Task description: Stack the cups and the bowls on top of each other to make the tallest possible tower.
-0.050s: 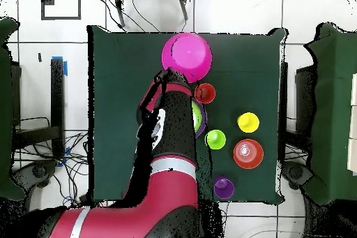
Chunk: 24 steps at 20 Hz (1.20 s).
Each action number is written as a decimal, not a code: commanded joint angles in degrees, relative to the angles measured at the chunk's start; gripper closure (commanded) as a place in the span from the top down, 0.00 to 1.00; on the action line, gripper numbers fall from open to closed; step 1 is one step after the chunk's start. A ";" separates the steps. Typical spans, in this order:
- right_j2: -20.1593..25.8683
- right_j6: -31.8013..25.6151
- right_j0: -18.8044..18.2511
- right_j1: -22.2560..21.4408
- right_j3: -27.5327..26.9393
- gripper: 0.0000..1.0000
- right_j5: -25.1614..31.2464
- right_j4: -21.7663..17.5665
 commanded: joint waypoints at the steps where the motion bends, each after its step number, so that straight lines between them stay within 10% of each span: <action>1: 13.85 -17.75 -5.74 -3.91 7.96 1.00 8.26 7.40; 24: 18.24 -6.30 -14.71 2.97 13.12 1.00 10.52 26.28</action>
